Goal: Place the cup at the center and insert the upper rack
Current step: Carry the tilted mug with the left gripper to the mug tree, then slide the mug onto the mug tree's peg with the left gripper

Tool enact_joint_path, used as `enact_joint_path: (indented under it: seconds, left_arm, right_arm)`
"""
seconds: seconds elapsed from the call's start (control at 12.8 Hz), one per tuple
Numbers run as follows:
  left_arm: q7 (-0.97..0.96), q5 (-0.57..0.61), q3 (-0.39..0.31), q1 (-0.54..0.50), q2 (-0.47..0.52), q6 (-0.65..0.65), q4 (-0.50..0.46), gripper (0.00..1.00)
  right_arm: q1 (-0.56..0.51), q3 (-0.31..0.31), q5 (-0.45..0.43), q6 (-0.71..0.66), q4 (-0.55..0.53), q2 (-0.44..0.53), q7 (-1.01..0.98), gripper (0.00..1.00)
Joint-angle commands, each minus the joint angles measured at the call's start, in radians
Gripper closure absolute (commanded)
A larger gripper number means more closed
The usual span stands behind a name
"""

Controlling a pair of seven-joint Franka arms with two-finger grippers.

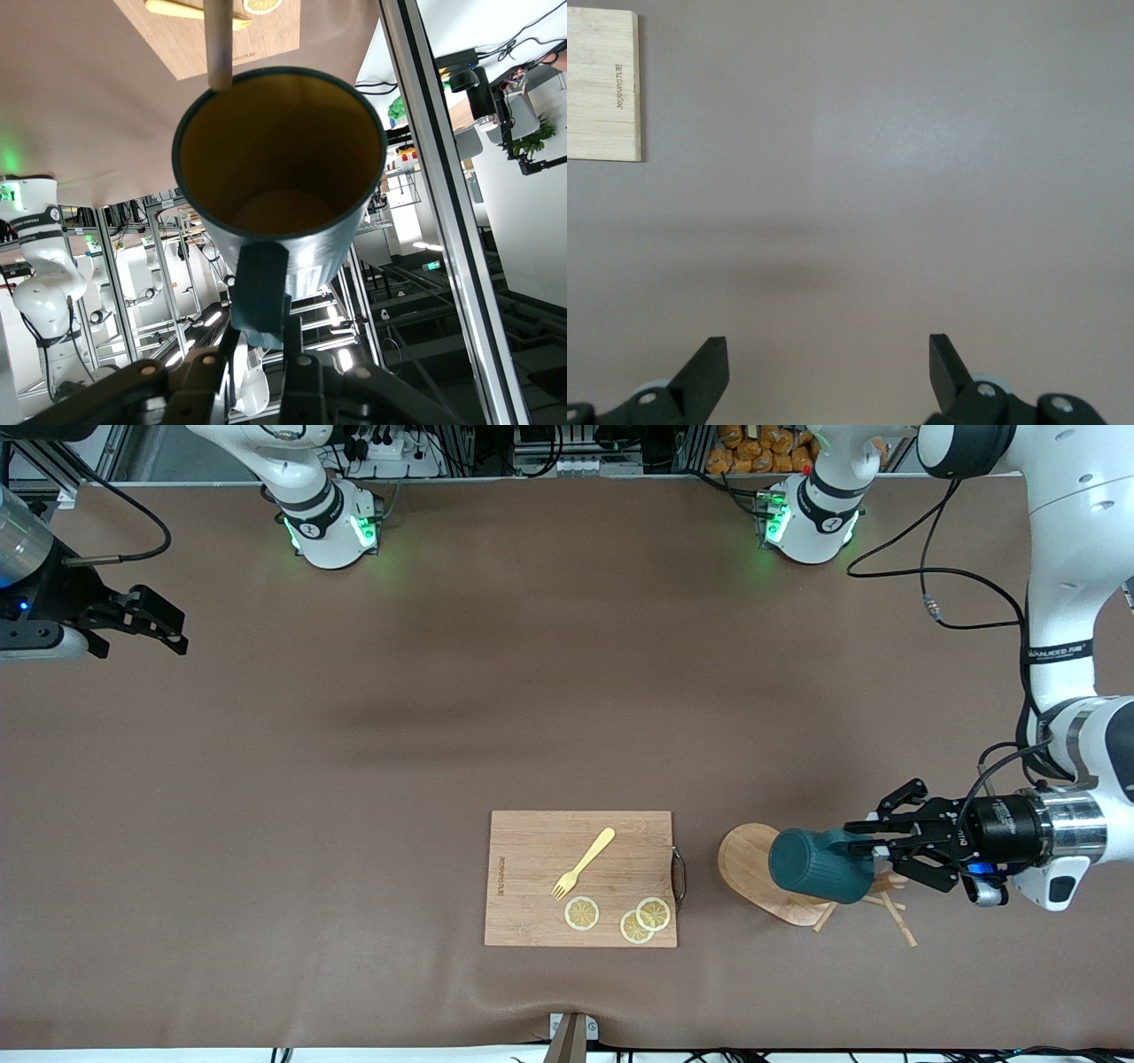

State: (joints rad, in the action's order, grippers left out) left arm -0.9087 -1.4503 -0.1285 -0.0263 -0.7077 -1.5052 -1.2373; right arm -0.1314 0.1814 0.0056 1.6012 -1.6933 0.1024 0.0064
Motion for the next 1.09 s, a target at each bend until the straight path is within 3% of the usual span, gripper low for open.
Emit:
enact_joint_path:
  seconds: [0.0,1.02]
  left_arm:
    - [0.024,-0.027,0.004,-0.006,-0.013,0.002,0.009,1.0]
    - [0.074,-0.03,0.007,-0.043,-0.075,0.006,0.002,1.0]
  right_arm:
    - [0.001,-0.003,0.001,-0.007,-0.005,0.017,0.004,0.0]
    - [0.001,0.0,0.001,-0.007,-0.005,0.017,0.004,0.0]
